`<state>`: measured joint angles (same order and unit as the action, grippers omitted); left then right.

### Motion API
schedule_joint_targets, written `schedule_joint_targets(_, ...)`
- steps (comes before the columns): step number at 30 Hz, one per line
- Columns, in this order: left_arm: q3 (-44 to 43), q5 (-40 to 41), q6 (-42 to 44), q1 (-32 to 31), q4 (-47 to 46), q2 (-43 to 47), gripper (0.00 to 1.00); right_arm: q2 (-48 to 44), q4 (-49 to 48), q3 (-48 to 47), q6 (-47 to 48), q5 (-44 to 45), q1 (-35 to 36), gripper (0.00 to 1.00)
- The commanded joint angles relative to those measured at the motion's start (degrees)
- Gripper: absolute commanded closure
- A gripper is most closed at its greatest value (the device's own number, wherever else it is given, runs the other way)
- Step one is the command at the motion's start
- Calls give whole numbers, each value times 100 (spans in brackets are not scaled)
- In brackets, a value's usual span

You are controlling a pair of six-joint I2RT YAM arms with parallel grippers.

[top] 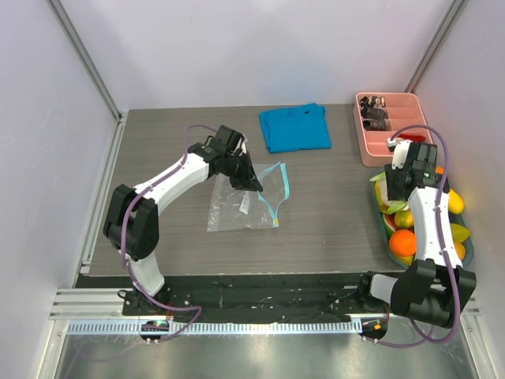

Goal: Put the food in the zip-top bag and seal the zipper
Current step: Pick up the fake vegetable from the bin.

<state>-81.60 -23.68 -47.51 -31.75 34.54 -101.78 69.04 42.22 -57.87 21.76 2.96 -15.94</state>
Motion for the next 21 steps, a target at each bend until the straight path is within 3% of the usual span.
schedule_joint_targets(1, -101, -128, 101, 19, -36, 79, 100, -303, 514, -699, -102, -226, 12, 75)
schedule_joint_targets(4, -84, -93, 110, 19, -18, 132, 100, -250, 980, -1024, -145, -647, 12, 89)
schedule_joint_targets(9, 21, -338, 84, 19, -246, 272, 100, -119, 1902, -1604, -206, -2175, 12, 99)
schedule_joint_targets(17, -136, -874, -30, 11, -317, 334, 100, 163, 2238, -2430, -769, -4758, 47, 99)
schedule_joint_targets(18, -163, -953, -92, 19, -334, 334, 100, 189, 2143, -2570, -874, -5492, 74, 99)
schedule_joint_targets(20, -250, -1243, -171, 19, -422, 316, 100, 146, 1783, -2546, -1540, -6059, 161, 99)
schedule_joint_targets(21, -260, -1340, -232, 19, -466, 308, 100, 84, 1146, -2476, -1839, -6218, 310, 99)
